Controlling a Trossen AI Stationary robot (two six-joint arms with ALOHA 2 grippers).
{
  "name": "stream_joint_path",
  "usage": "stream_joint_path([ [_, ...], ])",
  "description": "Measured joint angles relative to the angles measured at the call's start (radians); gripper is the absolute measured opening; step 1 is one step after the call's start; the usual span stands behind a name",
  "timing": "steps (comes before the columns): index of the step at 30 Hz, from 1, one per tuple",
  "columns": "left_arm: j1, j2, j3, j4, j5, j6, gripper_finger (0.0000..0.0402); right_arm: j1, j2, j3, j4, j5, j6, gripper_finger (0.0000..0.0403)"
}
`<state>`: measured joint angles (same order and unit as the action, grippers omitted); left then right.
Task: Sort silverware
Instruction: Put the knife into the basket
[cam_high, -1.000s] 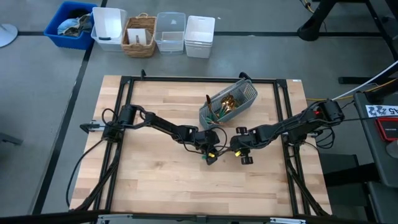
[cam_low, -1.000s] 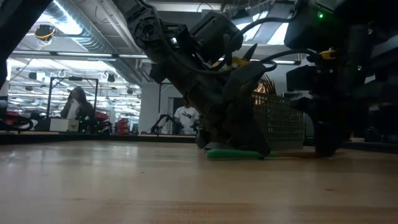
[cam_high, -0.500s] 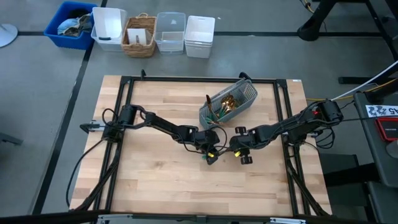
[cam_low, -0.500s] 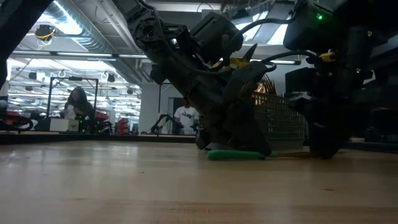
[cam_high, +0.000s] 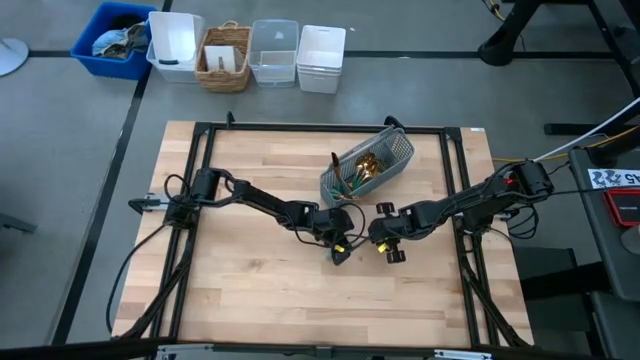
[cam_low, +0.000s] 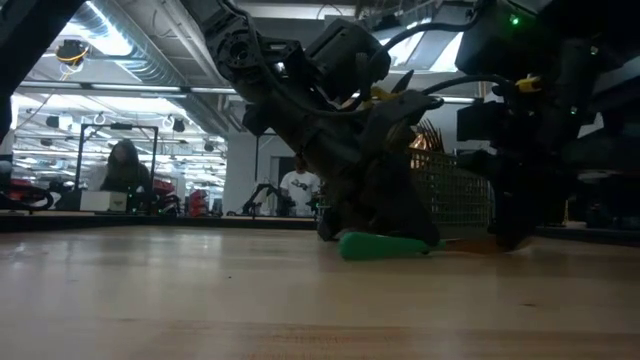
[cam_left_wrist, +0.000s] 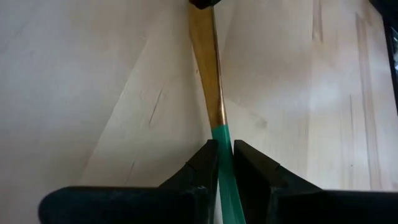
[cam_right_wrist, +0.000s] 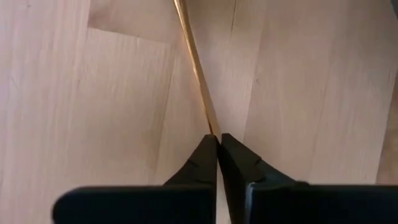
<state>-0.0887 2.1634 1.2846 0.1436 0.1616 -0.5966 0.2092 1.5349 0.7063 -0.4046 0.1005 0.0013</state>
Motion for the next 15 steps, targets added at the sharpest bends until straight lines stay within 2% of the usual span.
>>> stream_joint_path([
  [15, 0.025, 0.000, 0.000, -0.003, 0.015, 0.050, 0.0040, -0.001, -0.001, 0.005, -0.015, -0.050, -0.007, 0.0006],
])
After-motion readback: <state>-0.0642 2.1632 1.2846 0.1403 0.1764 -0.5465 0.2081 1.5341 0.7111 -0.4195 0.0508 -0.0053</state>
